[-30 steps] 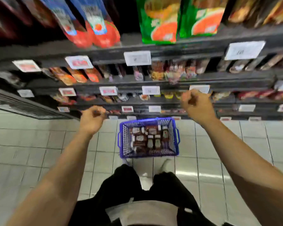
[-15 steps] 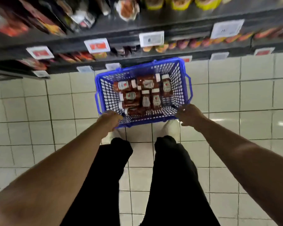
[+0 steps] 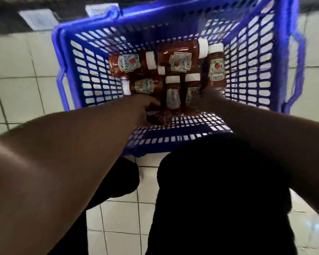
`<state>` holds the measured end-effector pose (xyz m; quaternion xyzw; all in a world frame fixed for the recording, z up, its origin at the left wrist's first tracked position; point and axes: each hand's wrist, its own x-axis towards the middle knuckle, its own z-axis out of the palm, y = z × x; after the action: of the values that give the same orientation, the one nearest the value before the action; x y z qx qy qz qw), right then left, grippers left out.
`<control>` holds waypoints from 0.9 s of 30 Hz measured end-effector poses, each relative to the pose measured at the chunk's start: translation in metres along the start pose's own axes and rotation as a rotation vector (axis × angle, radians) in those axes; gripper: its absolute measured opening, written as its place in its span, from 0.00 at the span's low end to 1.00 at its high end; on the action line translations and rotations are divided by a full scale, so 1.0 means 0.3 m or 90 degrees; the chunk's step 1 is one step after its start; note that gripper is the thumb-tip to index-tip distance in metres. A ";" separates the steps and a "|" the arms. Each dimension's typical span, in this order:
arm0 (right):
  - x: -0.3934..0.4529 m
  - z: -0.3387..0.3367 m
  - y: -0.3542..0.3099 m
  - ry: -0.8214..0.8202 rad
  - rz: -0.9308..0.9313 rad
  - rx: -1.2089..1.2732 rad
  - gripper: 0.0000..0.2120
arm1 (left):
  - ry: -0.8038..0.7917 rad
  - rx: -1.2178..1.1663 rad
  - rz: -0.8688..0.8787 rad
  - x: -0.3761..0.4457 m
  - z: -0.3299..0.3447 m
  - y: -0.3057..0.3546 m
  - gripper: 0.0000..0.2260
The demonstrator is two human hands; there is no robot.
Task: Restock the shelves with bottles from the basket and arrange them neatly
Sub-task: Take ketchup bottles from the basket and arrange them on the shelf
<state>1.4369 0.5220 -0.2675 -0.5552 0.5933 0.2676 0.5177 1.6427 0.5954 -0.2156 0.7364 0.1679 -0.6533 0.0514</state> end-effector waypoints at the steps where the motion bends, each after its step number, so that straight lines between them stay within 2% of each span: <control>1: 0.024 0.028 -0.006 -0.004 0.001 0.000 0.33 | 0.001 0.035 0.000 0.023 0.018 -0.003 0.25; 3: 0.076 0.077 -0.008 0.032 -0.008 0.003 0.35 | 0.000 0.058 0.004 0.106 0.051 0.001 0.28; 5: 0.103 0.103 0.005 0.084 0.009 0.027 0.39 | 0.025 0.062 0.056 0.165 0.091 -0.008 0.28; 8: 0.122 0.108 0.013 0.086 0.022 0.031 0.43 | 0.068 0.046 0.124 0.223 0.105 -0.032 0.22; 12: 0.048 0.059 0.022 0.049 0.057 0.159 0.34 | -0.010 0.052 0.102 0.182 0.053 -0.086 0.17; 14: -0.038 0.019 0.028 0.034 0.034 0.166 0.30 | -0.025 -0.006 0.094 0.109 -0.007 -0.111 0.09; 16: -0.148 -0.037 0.028 0.029 0.004 0.175 0.30 | -0.057 -0.097 0.037 -0.003 -0.074 -0.109 0.06; 18: -0.291 -0.104 0.029 0.035 0.004 0.242 0.28 | -0.103 -0.123 0.005 -0.133 -0.114 -0.127 0.09; 19: -0.378 -0.139 0.026 0.040 -0.002 0.291 0.27 | -0.125 -0.138 0.023 -0.218 -0.126 -0.139 0.13; 21: -0.570 -0.203 0.010 0.024 -0.027 0.445 0.26 | -0.210 -0.258 0.081 -0.412 -0.140 -0.169 0.17; 23: -0.784 -0.268 -0.015 -0.018 -0.072 0.613 0.18 | -0.350 -0.367 0.149 -0.635 -0.154 -0.203 0.16; 25: -1.023 -0.340 -0.059 -0.055 -0.115 0.710 0.16 | -0.455 -0.363 0.244 -0.901 -0.175 -0.227 0.22; 27: -1.260 -0.434 -0.117 -0.073 -0.170 0.773 0.23 | -0.523 -0.302 0.334 -1.174 -0.203 -0.230 0.27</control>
<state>1.3708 0.5416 0.1279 -0.2156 0.5366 -0.1551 0.8010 1.6468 0.6148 0.1479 0.4056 0.0874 -0.7969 0.4390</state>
